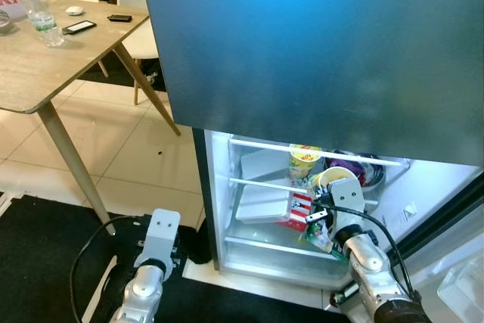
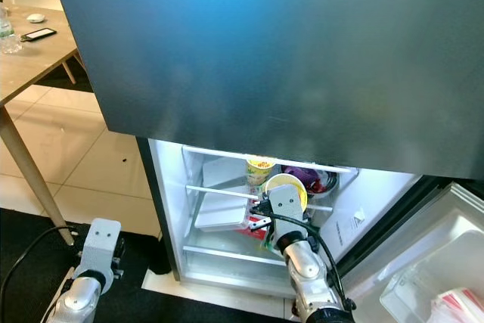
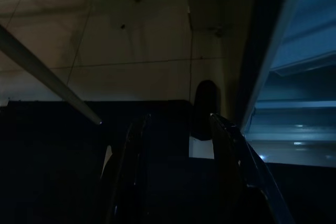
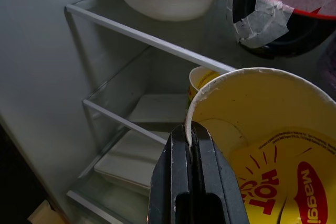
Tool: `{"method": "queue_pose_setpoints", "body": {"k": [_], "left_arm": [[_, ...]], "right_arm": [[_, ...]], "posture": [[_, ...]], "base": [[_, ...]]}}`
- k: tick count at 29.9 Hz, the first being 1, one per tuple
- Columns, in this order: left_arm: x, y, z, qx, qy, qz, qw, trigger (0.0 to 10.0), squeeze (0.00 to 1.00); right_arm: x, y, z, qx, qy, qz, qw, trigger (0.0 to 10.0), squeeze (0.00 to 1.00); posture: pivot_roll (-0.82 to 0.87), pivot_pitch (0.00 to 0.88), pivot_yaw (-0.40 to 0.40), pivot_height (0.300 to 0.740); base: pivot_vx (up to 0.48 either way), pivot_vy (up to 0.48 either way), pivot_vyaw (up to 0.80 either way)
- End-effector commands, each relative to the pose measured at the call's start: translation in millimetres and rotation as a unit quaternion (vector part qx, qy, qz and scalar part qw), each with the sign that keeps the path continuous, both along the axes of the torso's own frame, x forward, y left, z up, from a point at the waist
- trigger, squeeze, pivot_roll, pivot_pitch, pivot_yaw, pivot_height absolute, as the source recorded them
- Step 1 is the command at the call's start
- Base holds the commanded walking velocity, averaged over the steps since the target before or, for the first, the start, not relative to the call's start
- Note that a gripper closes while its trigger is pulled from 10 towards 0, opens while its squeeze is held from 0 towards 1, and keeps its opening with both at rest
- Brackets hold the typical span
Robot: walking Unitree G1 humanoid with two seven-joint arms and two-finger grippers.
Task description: Restocking fridge
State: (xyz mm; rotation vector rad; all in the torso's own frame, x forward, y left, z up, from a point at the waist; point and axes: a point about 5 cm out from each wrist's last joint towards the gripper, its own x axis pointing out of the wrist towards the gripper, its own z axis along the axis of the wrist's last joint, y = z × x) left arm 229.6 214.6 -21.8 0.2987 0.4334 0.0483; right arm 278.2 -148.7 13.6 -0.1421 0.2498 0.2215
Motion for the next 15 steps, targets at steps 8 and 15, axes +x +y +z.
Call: {"method": "queue_pose_setpoints", "body": {"k": [8,15], "left_arm": [[12.6,-9.4,8,-0.002,-0.014,-0.023,1.000,10.0,0.01],[15.2,-9.0,10,0.000,-0.015,-0.023,1.000,10.0,0.01]], "right_arm": [[3.8,8.8,3,0.012,0.002,0.001,1.000,10.0,0.00],[5.5,15.2,5,0.009,0.000,0.007,1.000,10.0,0.00]], "posture": [[0.04,0.005,-0.003,0.740],[0.03,0.000,0.000,0.740]], "base": [[0.000,0.000,0.00],[0.000,0.000,0.00]]}}
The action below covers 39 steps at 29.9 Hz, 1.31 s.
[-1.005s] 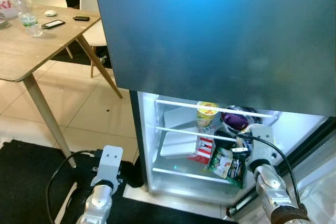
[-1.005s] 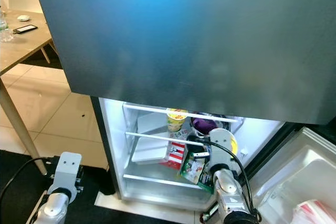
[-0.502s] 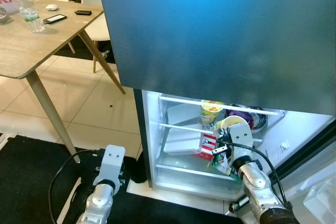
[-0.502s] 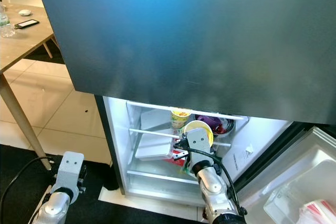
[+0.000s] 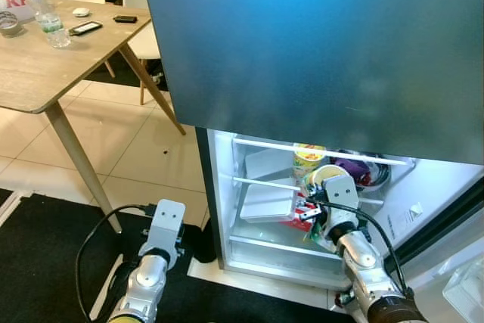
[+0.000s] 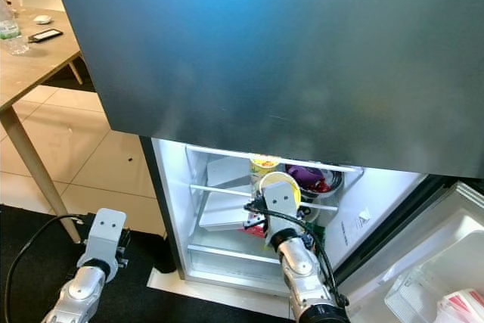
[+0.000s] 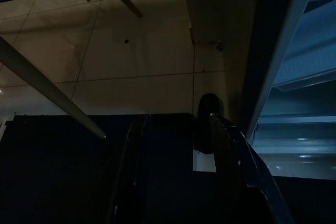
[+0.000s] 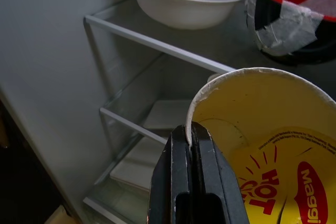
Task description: Restocking fridge
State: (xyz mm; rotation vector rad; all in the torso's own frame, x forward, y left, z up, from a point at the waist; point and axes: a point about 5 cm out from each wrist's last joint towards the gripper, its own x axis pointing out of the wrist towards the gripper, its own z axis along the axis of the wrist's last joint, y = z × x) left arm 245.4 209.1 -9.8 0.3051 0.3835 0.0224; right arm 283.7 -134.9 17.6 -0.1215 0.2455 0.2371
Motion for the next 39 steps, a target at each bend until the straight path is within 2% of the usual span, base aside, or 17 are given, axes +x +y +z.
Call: {"method": "queue_pose_setpoints", "body": {"k": [1,14,28,39], "left_arm": [[-0.6,-3.6,-2,-0.001,0.007,-0.007,1.000,10.0,0.01],[-3.7,-7.7,-5,-0.003,0.013,-0.009,1.000,10.0,0.01],[0.1,-16.5,-5,-0.008,0.013,-0.018,1.000,10.0,0.01],[-4.0,-14.3,-8,-0.008,0.016,-0.008,1.000,10.0,0.02]], "right_arm": [[0.0,1.4,0,-0.003,0.001,0.001,1.000,10.0,0.00],[-3.1,1.8,-3,-0.007,0.009,-0.002,1.000,10.0,0.00],[-3.1,-4.8,-3,-0.016,0.009,-0.005,1.000,10.0,0.00],[-5.0,-2.3,-4,-0.018,0.012,0.005,1.000,10.0,0.00]], "posture": [[0.03,0.000,0.000,0.740],[0.02,0.000,-0.002,0.691],[0.01,0.000,-0.010,0.631],[0.02,0.000,-0.024,0.591]], "base": [[0.000,0.000,0.00],[0.000,0.000,0.00],[0.000,0.000,0.00],[0.000,0.000,0.00]]}}
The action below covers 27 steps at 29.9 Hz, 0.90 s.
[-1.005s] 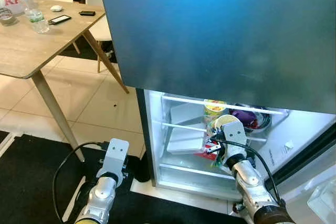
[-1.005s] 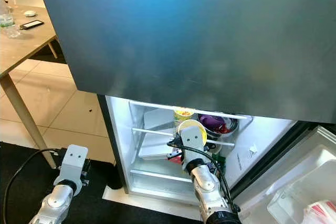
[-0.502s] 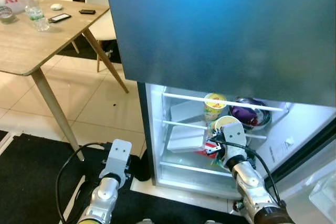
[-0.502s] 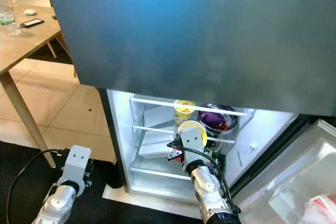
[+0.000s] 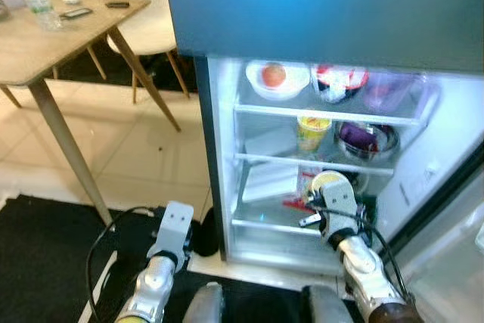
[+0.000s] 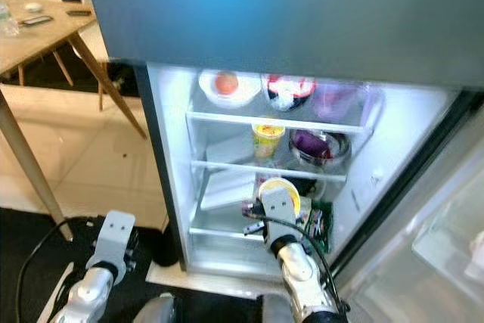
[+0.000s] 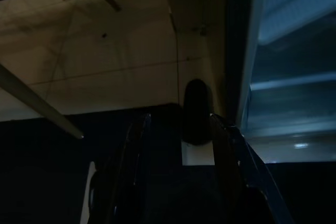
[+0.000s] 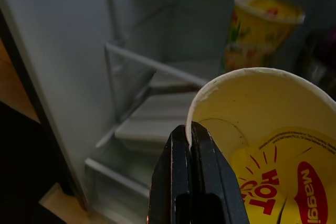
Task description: Restocking fridge
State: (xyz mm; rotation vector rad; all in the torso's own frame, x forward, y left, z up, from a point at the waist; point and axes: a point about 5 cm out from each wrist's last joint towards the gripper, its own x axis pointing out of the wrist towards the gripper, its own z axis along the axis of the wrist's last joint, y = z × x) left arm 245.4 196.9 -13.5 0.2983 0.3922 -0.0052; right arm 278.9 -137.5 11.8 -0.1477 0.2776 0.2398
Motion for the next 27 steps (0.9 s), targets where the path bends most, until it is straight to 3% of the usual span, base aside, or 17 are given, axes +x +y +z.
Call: {"method": "queue_pose_setpoints", "body": {"k": [1,27], "left_arm": [[-4.9,-3.2,-4.9,-0.003,0.010,0.003,1.000,10.0,0.02],[-5.5,-5.7,-6.4,-0.005,0.011,0.009,1.000,10.0,0.02]], "right_arm": [[-0.3,0.2,1.3,-0.003,-0.002,0.003,1.000,10.0,0.00],[5.8,-0.3,9.8,-0.021,-0.018,0.019,0.999,10.0,0.00]], "posture": [[0.02,0.000,-0.025,0.586],[0.00,0.000,-0.036,0.511]], "base": [[0.000,0.000,0.00],[0.000,0.000,0.00]]}}
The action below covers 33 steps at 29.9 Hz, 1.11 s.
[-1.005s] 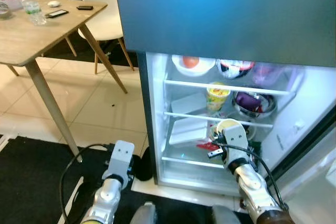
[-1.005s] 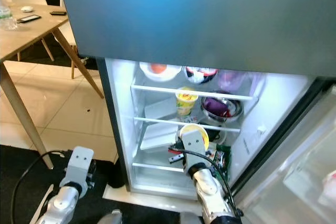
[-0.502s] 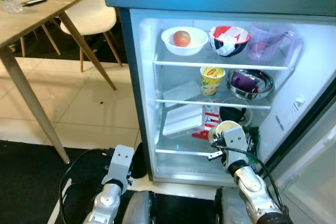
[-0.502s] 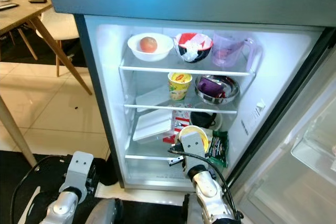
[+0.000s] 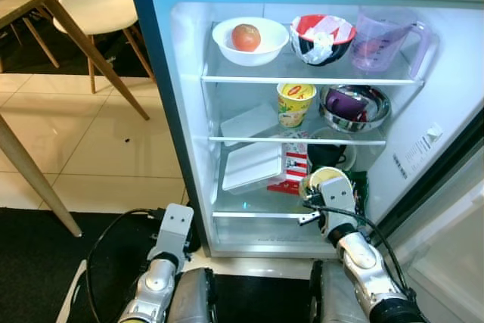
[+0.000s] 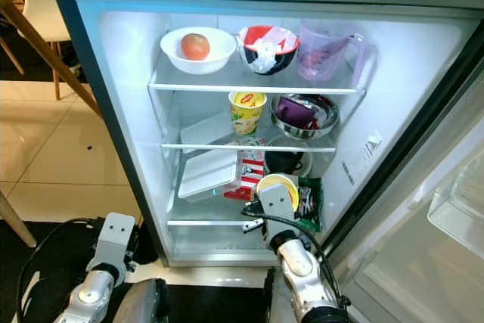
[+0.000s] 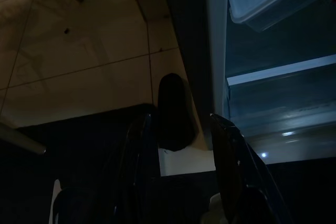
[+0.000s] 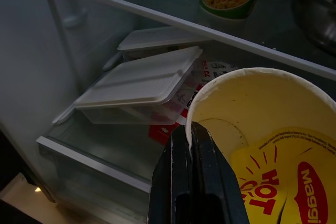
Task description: Restocking fridge
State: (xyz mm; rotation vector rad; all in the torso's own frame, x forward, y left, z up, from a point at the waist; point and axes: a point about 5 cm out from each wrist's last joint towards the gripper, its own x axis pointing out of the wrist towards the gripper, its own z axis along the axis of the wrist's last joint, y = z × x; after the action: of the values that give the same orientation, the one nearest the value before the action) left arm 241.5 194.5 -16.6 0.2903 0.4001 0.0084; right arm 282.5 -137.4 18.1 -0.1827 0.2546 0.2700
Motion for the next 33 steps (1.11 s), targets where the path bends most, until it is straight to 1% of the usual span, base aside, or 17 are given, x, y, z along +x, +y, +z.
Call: {"method": "queue_pose_setpoints", "body": {"k": [1,4,7,8,9,10,11,12,13,14,19,23,24,27,29,30,33], "left_arm": [[-1.0,-3.6,-4,-0.002,0.010,0.001,1.000,10.0,0.01],[-0.2,-4.8,-4,-0.003,0.011,0.000,1.000,10.0,0.02],[2.4,-9.0,-4,-0.005,0.012,-0.005,1.000,10.0,0.01],[2.4,-9.0,-4,-0.005,0.012,-0.005,1.000,10.0,0.01],[3.7,-10.6,-4,-0.005,0.012,-0.009,1.000,10.0,0.02],[3.7,-10.6,-4,-0.005,0.012,-0.009,1.000,10.0,0.02],[4.4,-11.1,-4,-0.005,0.012,-0.010,1.000,10.0,0.01],[4.4,-11.1,-4,-0.005,0.012,-0.010,1.000,10.0,0.01],[5.1,-11.1,-3,-0.005,0.011,-0.011,1.000,10.0,0.01],[6.1,-10.4,-2,-0.004,0.010,-0.011,1.000,10.0,0.01],[7.5,-9.4,-1,-0.002,0.008,-0.011,1.000,10.0,0.02],[8.8,-9.7,-1,-0.002,0.005,-0.010,1.000,10.0,0.02],[8.8,-9.7,-1,-0.002,0.005,-0.010,1.000,10.0,0.02],[8.2,-9.6,-1,-0.001,0.005,-0.009,1.000,10.0,0.01],[7.5,-8.8,-1,-0.001,0.005,-0.007,1.000,10.0,0.01],[7.5,-8.8,-1,-0.001,0.005,-0.007,1.000,10.0,0.01],[6.0,-8.0,-2,-0.001,0.004,-0.004,1.000,10.0,0.01]], "right_arm": [[4.2,-1.5,7,-0.009,-0.014,0.002,1.000,10.0,0.00],[8.0,-3.9,13,-0.016,-0.024,0.001,1.000,10.0,0.00],[22.4,-9.3,38,-0.032,-0.070,0.014,0.997,10.0,0.00],[22.4,-9.3,38,-0.032,-0.070,0.014,0.997,10.0,0.00],[28.1,-6.3,54,-0.045,-0.088,0.065,0.993,10.0,0.00],[28.1,-6.3,54,-0.045,-0.088,0.065,0.993,10.0,0.00],[28.6,-2.9,61,-0.055,-0.090,0.103,0.989,10.0,0.00],[28.6,-2.9,61,-0.055,-0.090,0.103,0.989,10.0,0.00],[28.0,0.1,66,-0.067,-0.091,0.138,0.984,10.0,0.00],[27.4,1.5,69,-0.090,-0.085,0.171,0.977,10.0,0.00],[26.8,0.0,73,-0.126,-0.067,0.214,0.966,10.0,0.00],[50.0,-5.9,96,-0.149,-0.071,0.218,0.962,10.0,0.00],[50.0,-5.9,96,-0.149,-0.071,0.218,0.962,10.0,0.00],[61.0,-6.6,104,-0.170,-0.074,0.220,0.958,10.0,0.00],[70.9,-4.6,109,-0.209,-0.067,0.234,0.947,10.0,0.00],[70.9,-4.6,109,-0.209,-0.067,0.234,0.947,10.0,0.00],[74.6,-1.3,104,-0.237,-0.038,0.265,0.934,10.0,0.00]], "posture": [[-0.01,0.000,-0.035,0.511],[-0.01,0.000,-0.034,0.511],[-0.02,0.000,-0.030,0.511],[-0.02,0.000,-0.030,0.511],[-0.03,0.000,-0.028,0.511],[-0.03,0.000,-0.028,0.511],[-0.03,0.000,-0.028,0.511],[-0.03,0.000,-0.028,0.511],[-0.03,0.000,-0.029,0.511],[-0.02,0.000,-0.029,0.511],[-0.02,0.000,-0.035,0.511],[-0.01,0.000,-0.039,0.511],[-0.01,0.000,-0.039,0.511],[-0.01,0.000,-0.041,0.511],[0.00,0.000,-0.041,0.511],[0.00,0.000,-0.041,0.511],[0.01,0.000,-0.048,0.511]], "base": [[0.000,0.000,0.00],[0.000,0.000,0.00],[0.000,0.000,0.00],[0.000,0.000,0.00],[0.000,0.000,0.00],[0.000,0.000,0.00],[0.000,0.000,0.00],[0.000,0.000,0.00],[0.000,0.000,0.00],[0.000,0.000,0.00],[0.000,0.000,0.00],[0.000,0.000,0.00],[0.000,0.000,0.00],[0.000,0.000,0.00],[0.000,0.000,0.00],[0.000,0.000,0.00],[0.000,0.000,0.00]]}}
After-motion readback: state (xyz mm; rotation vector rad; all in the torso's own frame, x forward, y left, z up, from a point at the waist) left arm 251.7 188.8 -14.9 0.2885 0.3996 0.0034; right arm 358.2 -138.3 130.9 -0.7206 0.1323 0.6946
